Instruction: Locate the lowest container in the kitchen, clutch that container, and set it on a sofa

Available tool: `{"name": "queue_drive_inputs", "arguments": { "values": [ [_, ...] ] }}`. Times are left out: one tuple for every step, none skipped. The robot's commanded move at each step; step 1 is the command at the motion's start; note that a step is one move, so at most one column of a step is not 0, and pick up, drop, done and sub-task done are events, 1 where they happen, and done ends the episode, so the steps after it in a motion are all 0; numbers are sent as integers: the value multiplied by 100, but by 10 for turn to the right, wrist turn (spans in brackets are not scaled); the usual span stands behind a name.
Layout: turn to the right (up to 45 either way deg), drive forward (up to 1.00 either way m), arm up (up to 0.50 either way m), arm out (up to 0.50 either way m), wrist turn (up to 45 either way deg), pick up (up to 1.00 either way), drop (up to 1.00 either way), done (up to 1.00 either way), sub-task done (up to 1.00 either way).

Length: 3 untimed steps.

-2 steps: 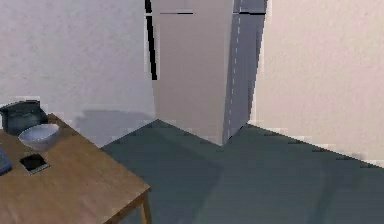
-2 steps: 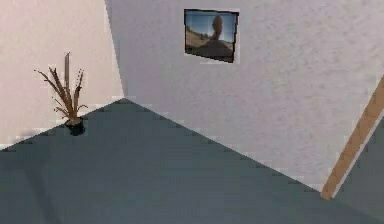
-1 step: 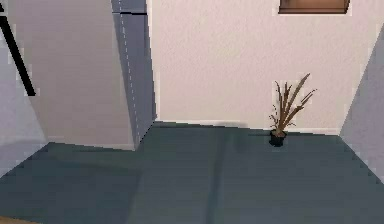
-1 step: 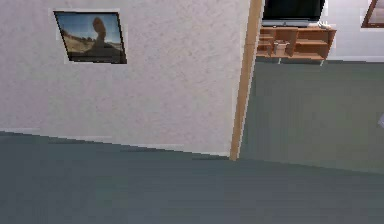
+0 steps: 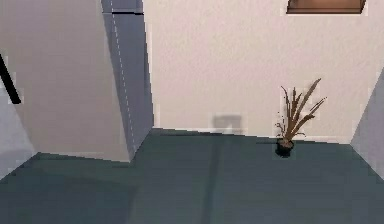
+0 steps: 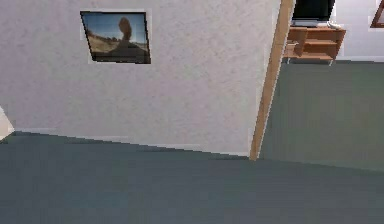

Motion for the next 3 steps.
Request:
{"name": "queue_drive_inputs", "arguments": {
  "values": [
    [90, 0, 0, 0, 0, 0, 0, 0, 0],
    [0, 55, 0, 0, 0, 0, 0, 0, 0],
    [-450, 0, 0, 0, 0, 0, 0, 0, 0]
  ]
}}
